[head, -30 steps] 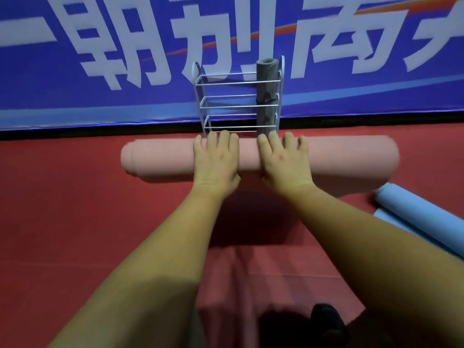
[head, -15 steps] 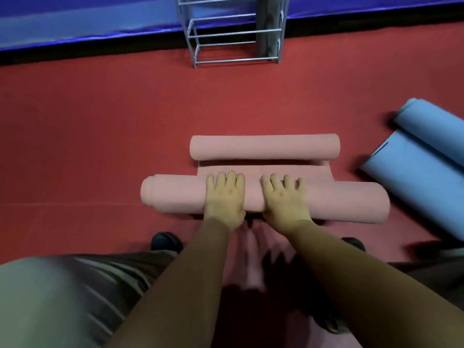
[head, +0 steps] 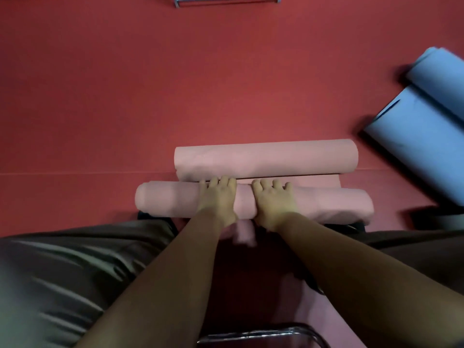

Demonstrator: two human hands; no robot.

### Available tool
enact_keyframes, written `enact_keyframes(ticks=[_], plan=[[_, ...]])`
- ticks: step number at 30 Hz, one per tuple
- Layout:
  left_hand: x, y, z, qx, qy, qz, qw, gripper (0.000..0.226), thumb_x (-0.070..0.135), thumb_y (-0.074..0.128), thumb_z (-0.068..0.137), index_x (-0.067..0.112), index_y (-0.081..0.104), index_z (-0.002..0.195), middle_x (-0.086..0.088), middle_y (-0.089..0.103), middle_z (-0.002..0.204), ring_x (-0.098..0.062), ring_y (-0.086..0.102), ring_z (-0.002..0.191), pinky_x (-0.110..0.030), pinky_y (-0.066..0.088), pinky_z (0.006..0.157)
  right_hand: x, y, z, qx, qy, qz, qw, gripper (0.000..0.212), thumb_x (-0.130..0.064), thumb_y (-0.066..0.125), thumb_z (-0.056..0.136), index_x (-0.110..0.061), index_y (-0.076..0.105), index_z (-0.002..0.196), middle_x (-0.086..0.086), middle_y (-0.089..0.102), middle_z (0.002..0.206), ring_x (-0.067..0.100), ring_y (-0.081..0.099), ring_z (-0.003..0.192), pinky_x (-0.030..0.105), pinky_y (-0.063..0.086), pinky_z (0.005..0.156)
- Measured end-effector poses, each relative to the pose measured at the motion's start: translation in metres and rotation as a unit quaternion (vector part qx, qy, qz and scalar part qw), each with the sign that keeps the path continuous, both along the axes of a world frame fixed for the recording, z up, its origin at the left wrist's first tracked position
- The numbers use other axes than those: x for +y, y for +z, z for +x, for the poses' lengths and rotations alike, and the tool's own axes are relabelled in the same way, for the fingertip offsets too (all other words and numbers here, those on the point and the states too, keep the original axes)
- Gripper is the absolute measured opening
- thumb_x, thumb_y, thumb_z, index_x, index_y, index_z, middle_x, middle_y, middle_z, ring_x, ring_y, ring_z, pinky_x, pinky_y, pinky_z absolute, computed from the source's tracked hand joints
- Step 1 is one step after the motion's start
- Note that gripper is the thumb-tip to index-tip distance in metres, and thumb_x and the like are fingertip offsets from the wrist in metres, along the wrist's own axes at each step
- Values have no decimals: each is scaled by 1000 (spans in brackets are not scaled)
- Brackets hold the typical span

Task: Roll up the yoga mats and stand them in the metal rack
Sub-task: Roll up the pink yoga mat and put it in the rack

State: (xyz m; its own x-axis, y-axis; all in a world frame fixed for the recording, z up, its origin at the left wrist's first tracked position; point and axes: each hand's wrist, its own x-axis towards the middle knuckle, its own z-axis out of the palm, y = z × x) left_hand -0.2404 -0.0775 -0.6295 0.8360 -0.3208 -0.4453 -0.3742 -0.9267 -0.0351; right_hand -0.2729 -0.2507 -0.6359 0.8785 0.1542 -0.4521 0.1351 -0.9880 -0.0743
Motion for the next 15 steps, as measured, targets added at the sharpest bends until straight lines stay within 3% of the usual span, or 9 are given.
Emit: enact_keyframes(ticks=[3, 6, 11, 15], plan=[[-2, -6, -3, 48, 10, 10, 999, 94, 55, 88, 66, 24, 43, 142, 2, 50, 143, -28, 46, 133, -50, 33, 115, 0, -8, -5, 24, -3, 0, 1000, 84, -50, 71, 76, -21, 36, 147, 7, 51, 142, 38, 51, 127, 55, 40, 100], [-5, -16, -6, 85, 24, 13, 996, 98, 53, 90, 64, 26, 41, 144, 2, 49, 144, -28, 44, 134, -49, 34, 112, 0, -16, -6, 51, 8, -17, 999, 92, -54, 78, 72, -21, 36, 148, 6, 50, 145, 37, 51, 130, 54, 40, 103], [-5, -27, -5, 133, 40, 17, 990, 117, 63, 92, 60, 24, 37, 155, 2, 45, 152, -28, 40, 142, -51, 27, 122, 1, -29, -2, 91, 15, -12, 996, 108, -69, 86, 61, -22, 38, 146, 3, 51, 147, 34, 52, 132, 56, 38, 108], [-4, -37, -3, 165, 52, 11, 985, 121, 61, 94, 61, 21, 34, 158, -1, 44, 157, -28, 36, 147, -50, 22, 127, 3, -38, 2, 131, 22, -16, 991, 96, -55, 84, 71, -19, 37, 146, 6, 50, 150, 34, 50, 134, 55, 39, 110]])
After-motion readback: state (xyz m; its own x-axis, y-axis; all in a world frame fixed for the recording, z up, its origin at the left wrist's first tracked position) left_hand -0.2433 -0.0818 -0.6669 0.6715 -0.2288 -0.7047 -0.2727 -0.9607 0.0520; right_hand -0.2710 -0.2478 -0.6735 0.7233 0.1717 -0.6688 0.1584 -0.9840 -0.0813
